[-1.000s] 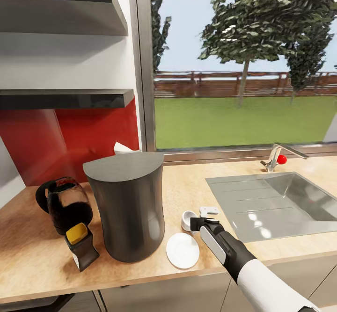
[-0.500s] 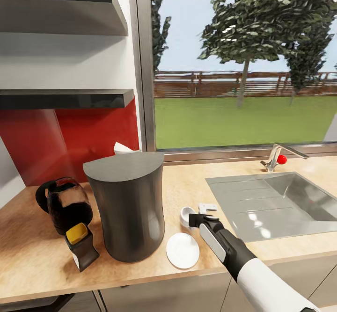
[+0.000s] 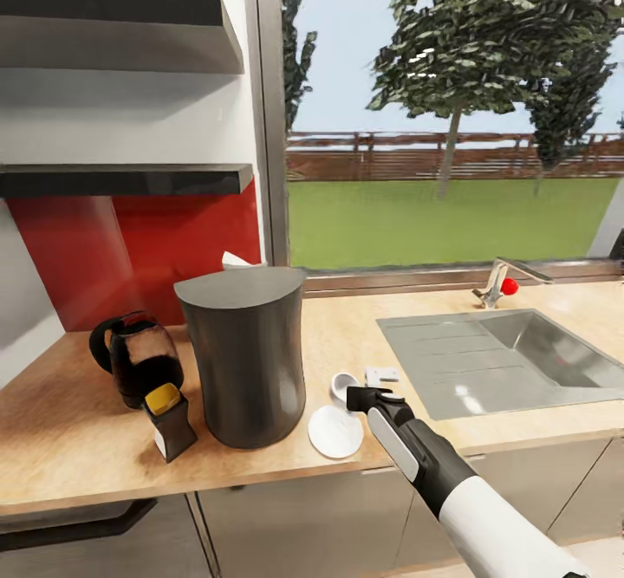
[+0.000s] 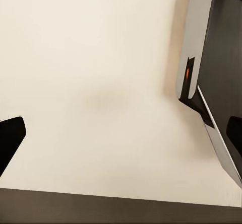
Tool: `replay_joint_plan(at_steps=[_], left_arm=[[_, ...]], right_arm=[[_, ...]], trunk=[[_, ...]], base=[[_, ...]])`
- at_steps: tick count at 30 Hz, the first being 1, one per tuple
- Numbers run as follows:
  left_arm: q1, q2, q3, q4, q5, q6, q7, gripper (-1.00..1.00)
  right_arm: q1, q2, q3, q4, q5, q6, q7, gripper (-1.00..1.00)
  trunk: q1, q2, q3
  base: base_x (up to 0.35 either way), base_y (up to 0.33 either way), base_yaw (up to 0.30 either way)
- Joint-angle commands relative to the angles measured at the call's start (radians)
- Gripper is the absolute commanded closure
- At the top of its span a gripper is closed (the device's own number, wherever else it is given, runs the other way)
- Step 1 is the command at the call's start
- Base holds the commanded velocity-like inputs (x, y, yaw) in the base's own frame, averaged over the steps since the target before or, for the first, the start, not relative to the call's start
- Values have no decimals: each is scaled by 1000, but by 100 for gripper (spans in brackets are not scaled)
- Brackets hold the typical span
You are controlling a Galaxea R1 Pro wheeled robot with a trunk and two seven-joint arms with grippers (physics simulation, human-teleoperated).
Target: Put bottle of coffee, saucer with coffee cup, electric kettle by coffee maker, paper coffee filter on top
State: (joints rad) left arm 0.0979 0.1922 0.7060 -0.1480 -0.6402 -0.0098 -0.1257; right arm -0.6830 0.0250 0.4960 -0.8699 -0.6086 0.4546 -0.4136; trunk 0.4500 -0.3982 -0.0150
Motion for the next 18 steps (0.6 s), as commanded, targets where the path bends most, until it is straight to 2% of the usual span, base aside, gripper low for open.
replay_joint_plan(at_steps=[1, 18], left_arm=[[0, 0, 9, -2, -9, -1, -6, -100], [0, 0, 14, -4, -7, -1, -2, -100]], right_arm=[[-1, 0, 3, -1, -10, 1, -8, 100], [-1, 0, 8, 5, -8, 1, -8, 100]], trunk=[[0, -2, -2], [0, -2, -2]], base=[[-286, 0, 0], [-124, -25, 0]])
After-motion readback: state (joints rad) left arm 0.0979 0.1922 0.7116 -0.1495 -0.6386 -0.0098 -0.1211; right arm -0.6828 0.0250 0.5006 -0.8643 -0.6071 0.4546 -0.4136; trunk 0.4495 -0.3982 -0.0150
